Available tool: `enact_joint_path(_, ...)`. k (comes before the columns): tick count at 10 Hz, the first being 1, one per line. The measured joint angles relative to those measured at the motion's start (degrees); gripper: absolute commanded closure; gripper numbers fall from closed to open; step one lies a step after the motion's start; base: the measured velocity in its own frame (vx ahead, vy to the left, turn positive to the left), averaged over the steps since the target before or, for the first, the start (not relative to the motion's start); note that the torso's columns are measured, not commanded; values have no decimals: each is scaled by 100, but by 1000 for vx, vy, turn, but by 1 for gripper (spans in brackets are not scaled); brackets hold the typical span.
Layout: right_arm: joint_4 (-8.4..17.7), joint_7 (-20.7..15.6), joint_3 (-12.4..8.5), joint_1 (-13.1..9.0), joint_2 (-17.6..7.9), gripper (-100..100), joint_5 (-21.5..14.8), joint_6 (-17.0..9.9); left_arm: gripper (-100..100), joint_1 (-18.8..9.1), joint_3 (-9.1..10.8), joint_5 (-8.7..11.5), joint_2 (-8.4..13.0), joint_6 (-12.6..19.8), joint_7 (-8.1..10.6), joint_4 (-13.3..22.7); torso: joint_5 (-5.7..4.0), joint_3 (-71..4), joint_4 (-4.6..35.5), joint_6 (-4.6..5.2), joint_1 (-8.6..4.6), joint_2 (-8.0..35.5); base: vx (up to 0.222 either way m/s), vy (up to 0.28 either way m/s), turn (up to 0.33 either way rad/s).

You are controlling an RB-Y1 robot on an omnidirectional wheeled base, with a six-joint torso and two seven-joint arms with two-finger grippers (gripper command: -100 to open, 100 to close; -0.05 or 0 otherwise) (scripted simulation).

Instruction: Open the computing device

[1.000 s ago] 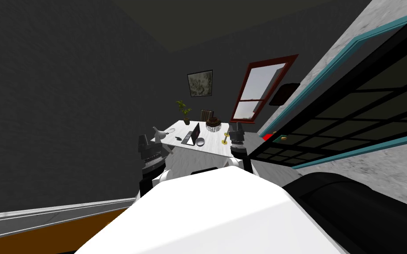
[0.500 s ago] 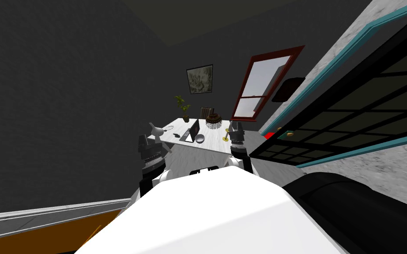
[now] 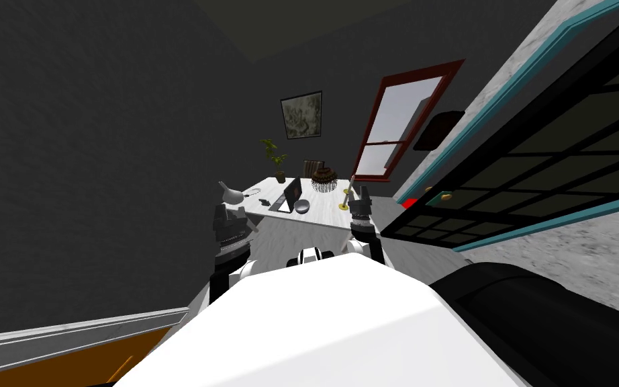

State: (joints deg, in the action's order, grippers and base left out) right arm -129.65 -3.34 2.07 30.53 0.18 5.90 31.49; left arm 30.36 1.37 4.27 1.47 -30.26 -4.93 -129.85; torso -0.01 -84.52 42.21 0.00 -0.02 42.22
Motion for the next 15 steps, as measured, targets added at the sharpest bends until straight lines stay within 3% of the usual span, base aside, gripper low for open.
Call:
enact_joint_path(7,0,0,0,0,0,0,0,0,-100,-119,167,-184,645,738,-142,-48,0,-5,7,0,2,7,9,-22,-82)
enact_joint_path(15,0,0,0,1,0,0,0,0,-100,-280,413,-472,844,1880,-366,-130,1,-5,7,-2,5,7,14,-25,-101)
